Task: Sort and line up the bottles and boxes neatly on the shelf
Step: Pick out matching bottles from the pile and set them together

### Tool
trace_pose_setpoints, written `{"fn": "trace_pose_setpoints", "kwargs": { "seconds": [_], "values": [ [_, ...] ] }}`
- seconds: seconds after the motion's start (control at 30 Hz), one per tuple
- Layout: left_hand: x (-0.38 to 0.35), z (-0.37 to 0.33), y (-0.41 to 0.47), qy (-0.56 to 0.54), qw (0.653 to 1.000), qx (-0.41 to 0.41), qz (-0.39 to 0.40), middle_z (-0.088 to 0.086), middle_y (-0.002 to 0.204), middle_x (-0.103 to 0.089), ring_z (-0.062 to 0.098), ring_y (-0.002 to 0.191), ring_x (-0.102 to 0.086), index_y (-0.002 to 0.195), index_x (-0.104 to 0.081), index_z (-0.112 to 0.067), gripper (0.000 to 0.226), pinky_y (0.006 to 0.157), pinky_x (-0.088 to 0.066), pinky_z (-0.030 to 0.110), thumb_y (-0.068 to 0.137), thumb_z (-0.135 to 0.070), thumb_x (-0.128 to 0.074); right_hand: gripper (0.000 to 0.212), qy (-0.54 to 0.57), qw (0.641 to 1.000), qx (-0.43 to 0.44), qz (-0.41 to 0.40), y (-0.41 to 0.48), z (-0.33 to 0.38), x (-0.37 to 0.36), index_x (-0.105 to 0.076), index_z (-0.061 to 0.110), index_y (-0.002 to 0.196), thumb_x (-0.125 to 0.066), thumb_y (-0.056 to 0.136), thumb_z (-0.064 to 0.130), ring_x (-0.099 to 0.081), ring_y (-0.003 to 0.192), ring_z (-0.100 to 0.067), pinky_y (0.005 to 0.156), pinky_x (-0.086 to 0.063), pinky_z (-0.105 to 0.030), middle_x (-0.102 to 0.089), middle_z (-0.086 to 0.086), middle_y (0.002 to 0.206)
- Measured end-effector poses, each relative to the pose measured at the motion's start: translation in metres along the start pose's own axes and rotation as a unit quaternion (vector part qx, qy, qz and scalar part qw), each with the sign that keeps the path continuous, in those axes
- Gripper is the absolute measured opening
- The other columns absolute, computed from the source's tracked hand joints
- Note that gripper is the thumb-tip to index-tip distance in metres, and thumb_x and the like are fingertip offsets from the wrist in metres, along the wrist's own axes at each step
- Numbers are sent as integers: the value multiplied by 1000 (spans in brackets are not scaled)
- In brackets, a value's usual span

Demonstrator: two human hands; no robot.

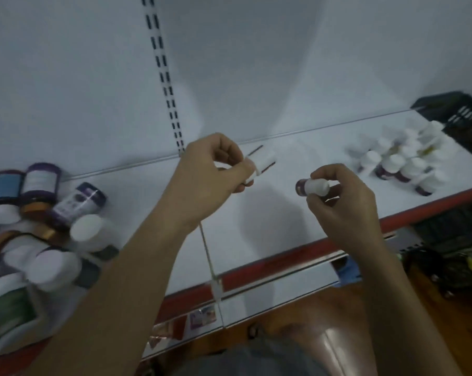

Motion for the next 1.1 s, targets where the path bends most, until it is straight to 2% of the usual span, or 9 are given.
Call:
{"fn": "trace_pose_setpoints", "kwargs": {
  "seconds": [0.17, 0.27, 0.4, 0.47, 0.53, 0.63, 0.8, 1.0, 1.1],
  "values": [
    [-105, 42, 46, 23, 996, 75, -32, 4, 91, -71, 20, 79, -75, 88, -63, -14, 10, 81, -62, 45, 90, -17, -72, 31, -64, 998, -23, 1, 30, -70, 57, -58, 21, 116, -72, 89, 13, -60, 73, -3, 60, -39, -12, -64, 5, 103],
    [-168, 45, 69, 127, 991, 47, -16, -4, 86, -66, 16, 79, -64, 84, -61, -22, 10, 74, -55, 34, 90, -24, -68, 32, -79, 996, -46, 18, 45, -100, 68, -56, 19, 121, -70, 92, 17, -61, 77, -9, 67, -44, -27, -66, -2, 109],
    [-227, 39, 83, 268, 963, -3, -8, -7, 96, -65, 20, 95, -60, 86, -59, -30, 12, 86, -51, 45, 90, -39, -67, 48, -10, 997, -66, -36, 47, -117, 76, -51, 23, 130, -76, 90, 27, -63, 84, -1, 76, -57, -36, -62, 4, 117],
    [-239, 36, 81, 257, 966, -4, 22, -11, 97, -66, 17, 96, -61, 90, -60, -30, 15, 90, -49, 45, 92, -43, -66, 52, 23, 995, -78, -63, 38, -122, 80, -49, 27, 131, -77, 88, 34, -65, 94, -8, 80, -59, -37, -58, 6, 120],
    [-241, 34, 77, 222, 974, -10, 49, -9, 100, -66, 16, 97, -61, 95, -61, -26, 13, 91, -51, 44, 95, -39, -64, 54, 25, 992, -86, -87, 27, -126, 86, -48, 30, 132, -78, 87, 27, -62, 97, -6, 79, -60, -36, -55, 8, 121],
    [-226, 38, 78, 270, 961, -45, 38, -5, 109, -62, 17, 103, -58, 106, -62, -24, 10, 93, -51, 43, 98, -28, -60, 50, 7, 993, -73, -97, 20, -126, 94, -51, 30, 128, -76, 87, 17, -58, 96, -4, 78, -58, -36, -56, 12, 115],
    [-179, 24, 83, 432, 900, -50, 24, 1, 130, -54, 25, 125, -47, 128, -56, -25, 29, 99, -41, 44, 100, -31, -53, 35, -11, 997, -8, -75, 31, -98, 96, -57, 31, 114, -74, 88, 16, -58, 91, -3, 75, -55, -30, -59, 14, 103],
    [-31, 11, 31, 449, 879, -7, -164, 0, 129, -55, 27, 125, -44, 123, -60, -26, 27, 96, -37, 43, 97, -27, -58, 26, 20, 989, 133, 60, 55, -8, 23, -60, 28, 111, -70, 90, 16, -58, 89, 0, 76, -50, -23, -61, 11, 105],
    [58, 17, -29, 437, 858, 26, -268, -1, 123, -56, 29, 119, -47, 117, -62, -28, 27, 97, -42, 49, 92, -35, -59, 25, 30, 960, 202, 190, 51, 51, -51, -58, 31, 112, -68, 92, 20, -56, 89, 2, 77, -41, -8, -59, 10, 109]
  ]
}}
Point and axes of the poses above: each hand's wrist, its own y-axis towards the middle knuckle, its own x-axis out of the back of the hand, z = x × y, the point moved 4 cm from there along y, towards the middle knuckle
